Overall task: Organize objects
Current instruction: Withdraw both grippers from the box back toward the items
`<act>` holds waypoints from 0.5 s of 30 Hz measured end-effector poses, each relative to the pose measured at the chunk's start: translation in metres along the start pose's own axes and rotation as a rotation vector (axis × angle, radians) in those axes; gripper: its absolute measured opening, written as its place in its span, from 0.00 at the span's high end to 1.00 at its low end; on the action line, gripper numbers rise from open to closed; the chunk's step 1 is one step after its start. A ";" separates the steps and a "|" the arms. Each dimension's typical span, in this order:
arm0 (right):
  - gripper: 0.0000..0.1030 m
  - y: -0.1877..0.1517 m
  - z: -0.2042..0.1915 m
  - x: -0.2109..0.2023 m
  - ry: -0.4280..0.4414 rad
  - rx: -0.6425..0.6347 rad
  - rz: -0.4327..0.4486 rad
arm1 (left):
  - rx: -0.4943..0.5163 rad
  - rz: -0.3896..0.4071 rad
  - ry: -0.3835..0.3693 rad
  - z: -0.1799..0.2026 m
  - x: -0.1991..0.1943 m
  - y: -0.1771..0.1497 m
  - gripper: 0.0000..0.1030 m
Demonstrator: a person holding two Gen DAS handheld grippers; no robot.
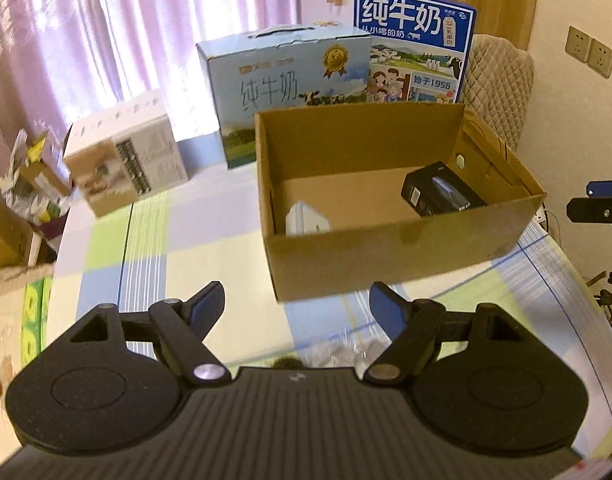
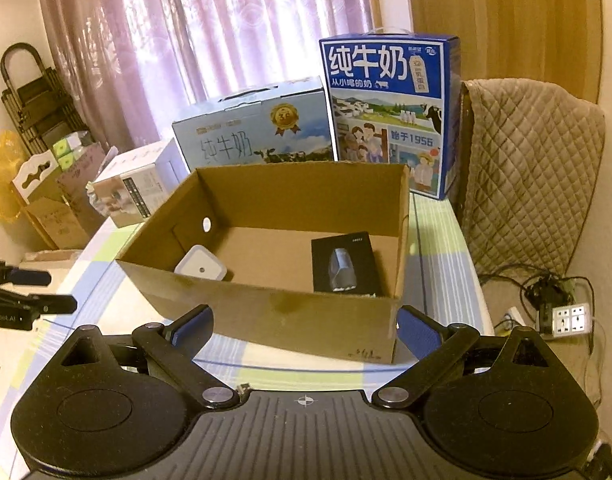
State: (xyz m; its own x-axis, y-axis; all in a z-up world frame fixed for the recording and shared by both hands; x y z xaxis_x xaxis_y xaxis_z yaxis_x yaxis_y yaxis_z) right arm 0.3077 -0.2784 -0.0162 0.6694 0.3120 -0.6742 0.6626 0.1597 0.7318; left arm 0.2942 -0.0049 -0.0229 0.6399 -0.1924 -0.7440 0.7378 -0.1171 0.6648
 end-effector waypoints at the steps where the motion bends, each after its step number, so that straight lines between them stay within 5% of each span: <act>1: 0.08 -0.002 -0.001 -0.002 0.004 0.007 -0.003 | -0.009 -0.002 0.000 -0.001 -0.003 -0.005 0.26; 15: 0.08 -0.058 -0.022 -0.021 0.052 0.090 -0.122 | -0.064 -0.076 -0.007 -0.003 -0.025 -0.067 0.26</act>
State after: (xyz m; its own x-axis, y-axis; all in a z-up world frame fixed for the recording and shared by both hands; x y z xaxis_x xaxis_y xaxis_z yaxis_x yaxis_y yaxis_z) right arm 0.2478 -0.2733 -0.0429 0.5656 0.3438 -0.7496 0.7667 0.1155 0.6315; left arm 0.2297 0.0102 -0.0492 0.5799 -0.1925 -0.7916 0.7967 -0.0691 0.6005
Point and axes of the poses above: each gripper's, at about its wrist camera, not at the fingertips, and x roughly the way its jaws point, z to its right, y to its top, the point moved 4 cm from there along x, roughly the way its jaws point, and after that the axes turned 8 degrees about -y, right-handed, at the moved point
